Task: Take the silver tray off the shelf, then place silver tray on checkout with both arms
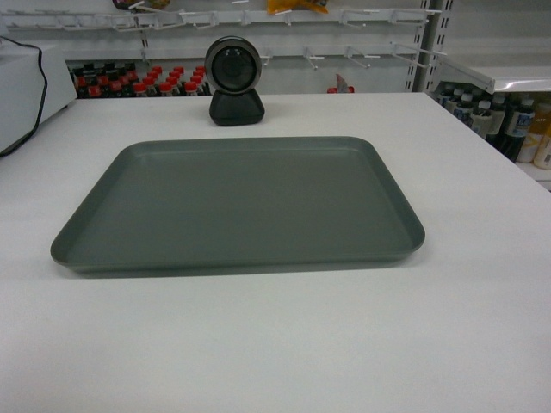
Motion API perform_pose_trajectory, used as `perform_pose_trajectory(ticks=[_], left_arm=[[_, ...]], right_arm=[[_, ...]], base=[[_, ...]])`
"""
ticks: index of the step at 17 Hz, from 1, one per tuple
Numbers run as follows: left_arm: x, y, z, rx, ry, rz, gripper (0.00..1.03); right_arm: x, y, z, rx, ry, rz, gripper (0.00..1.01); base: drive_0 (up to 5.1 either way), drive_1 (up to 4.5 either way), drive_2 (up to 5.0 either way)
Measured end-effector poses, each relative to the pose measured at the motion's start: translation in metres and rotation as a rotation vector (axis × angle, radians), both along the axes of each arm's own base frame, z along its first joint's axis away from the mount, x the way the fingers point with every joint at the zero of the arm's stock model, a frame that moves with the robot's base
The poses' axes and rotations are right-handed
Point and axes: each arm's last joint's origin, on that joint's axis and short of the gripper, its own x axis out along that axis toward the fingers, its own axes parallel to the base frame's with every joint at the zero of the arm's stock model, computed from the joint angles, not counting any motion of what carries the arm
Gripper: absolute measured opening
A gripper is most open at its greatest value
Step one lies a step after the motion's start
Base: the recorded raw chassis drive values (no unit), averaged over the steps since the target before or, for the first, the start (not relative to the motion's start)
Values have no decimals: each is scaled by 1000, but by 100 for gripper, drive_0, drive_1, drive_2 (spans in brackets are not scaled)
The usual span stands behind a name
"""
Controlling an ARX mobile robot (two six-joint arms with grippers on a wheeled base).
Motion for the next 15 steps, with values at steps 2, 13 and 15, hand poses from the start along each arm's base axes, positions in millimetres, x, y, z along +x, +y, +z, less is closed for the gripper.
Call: perform_pose_trajectory(ticks=[2, 13, 15], left_arm=[[-5, 0, -2, 0, 1, 0, 2], [-18, 0, -12, 0, 1, 0, 2], [-23, 0, -10, 0, -18, 0, 2]], right_arm=[[-7, 0, -3, 0, 1, 0, 2], [-22, 0, -14, 0, 6, 1, 2], [-28, 0, -10, 0, -20, 0, 2]], base=[[0, 0, 0], [0, 0, 0], [0, 0, 0]])
